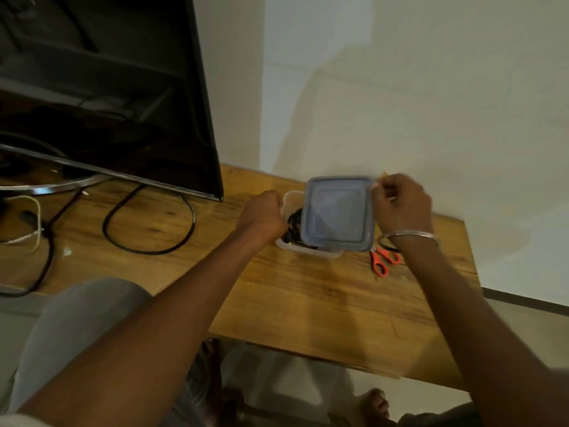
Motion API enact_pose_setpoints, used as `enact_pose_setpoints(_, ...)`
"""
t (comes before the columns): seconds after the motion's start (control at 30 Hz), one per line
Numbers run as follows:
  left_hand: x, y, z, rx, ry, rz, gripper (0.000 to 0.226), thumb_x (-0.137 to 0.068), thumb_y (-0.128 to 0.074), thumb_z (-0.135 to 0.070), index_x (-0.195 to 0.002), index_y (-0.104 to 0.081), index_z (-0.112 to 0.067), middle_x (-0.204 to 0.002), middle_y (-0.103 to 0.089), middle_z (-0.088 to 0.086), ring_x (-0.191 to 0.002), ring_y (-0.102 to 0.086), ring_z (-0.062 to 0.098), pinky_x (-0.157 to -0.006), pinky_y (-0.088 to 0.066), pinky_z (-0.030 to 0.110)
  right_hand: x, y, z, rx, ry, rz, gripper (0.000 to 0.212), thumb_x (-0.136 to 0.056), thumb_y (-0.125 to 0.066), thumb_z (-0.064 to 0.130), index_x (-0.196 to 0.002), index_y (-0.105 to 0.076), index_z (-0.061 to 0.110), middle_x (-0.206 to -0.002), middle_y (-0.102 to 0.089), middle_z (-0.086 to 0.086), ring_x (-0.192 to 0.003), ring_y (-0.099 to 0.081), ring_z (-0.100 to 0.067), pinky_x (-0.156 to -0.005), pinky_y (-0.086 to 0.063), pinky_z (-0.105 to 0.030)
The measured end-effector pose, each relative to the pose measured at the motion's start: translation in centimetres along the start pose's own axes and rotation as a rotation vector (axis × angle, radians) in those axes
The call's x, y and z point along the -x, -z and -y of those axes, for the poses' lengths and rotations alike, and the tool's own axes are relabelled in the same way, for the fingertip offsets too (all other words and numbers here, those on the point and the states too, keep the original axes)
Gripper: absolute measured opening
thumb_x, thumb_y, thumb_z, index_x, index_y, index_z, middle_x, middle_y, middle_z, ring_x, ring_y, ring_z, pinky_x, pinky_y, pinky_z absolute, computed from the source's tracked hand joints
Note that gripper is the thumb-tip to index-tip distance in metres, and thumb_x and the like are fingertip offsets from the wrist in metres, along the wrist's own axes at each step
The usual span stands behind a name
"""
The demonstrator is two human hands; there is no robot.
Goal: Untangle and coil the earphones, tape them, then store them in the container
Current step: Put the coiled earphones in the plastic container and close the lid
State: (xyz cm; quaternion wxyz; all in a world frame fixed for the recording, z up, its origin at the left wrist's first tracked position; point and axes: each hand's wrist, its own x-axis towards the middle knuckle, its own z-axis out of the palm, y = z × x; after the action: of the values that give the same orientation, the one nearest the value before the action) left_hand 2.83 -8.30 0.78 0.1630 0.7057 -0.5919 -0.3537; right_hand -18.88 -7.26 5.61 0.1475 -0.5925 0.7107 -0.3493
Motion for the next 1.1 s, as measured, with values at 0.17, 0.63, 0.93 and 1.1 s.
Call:
enact_pose_setpoints(0.17,-0.4,0.7,0.0,0.041,0.079,0.074,0.015,-0.085,-0.063,-0.002,-0.093,-0.063,-0.013,-0.094,-0.071,0.014,-0.080,-0.072,0.032,-0.070,-0.063,0.047,1.4,-5.5,-1.8,-0.074,-0.167,0.065,0.023,-0.095,-0.060,0.020,-0.110,-0.069,0.005,-0.102,-0.073,-0.014,-0.096,-0.067,-0.028,-0.075,-0.038,-0.017)
enact_pose_setpoints(0.63,0.9,1.2,-1.2,0.007,0.093,0.090,0.021,-0.081,-0.079,-0.014,-0.093,-0.062,-0.007,-0.093,-0.069,0.013,-0.069,-0.072,0.030,-0.060,-0.063,0.045,3.8,-8.2,-3.0,0.237,0.023,0.217,0.030,-0.103,-0.039,0.021,-0.122,-0.053,0.003,-0.110,-0.059,-0.024,-0.093,-0.059,-0.039,-0.071,-0.044,-0.039)
enact_pose_setpoints(0.93,1.5,0.3,-0.9,0.030,0.187,0.193,0.037,-0.095,-0.055,-0.008,-0.131,-0.052,-0.013,-0.101,-0.066,0.017,-0.072,-0.073,0.032,-0.064,-0.063,0.049,4.7,-9.5,-4.0,-0.027,-0.118,0.122,0.040,-0.101,-0.042,0.021,-0.140,-0.054,0.022,-0.112,-0.061,-0.020,-0.100,-0.059,-0.035,-0.083,-0.050,-0.038)
enact_pose_setpoints(1.1,2.1,-1.4,-0.1,0.149,0.218,0.181,0.047,-0.099,-0.040,-0.009,-0.144,-0.037,-0.023,-0.109,-0.057,0.013,-0.074,-0.066,0.032,-0.072,-0.062,0.047,5.6,-10.1,-3.1,-0.041,-0.195,0.026,0.042,-0.103,-0.043,0.019,-0.145,-0.048,0.024,-0.109,-0.056,-0.021,-0.097,-0.057,-0.035,-0.075,-0.036,-0.030)
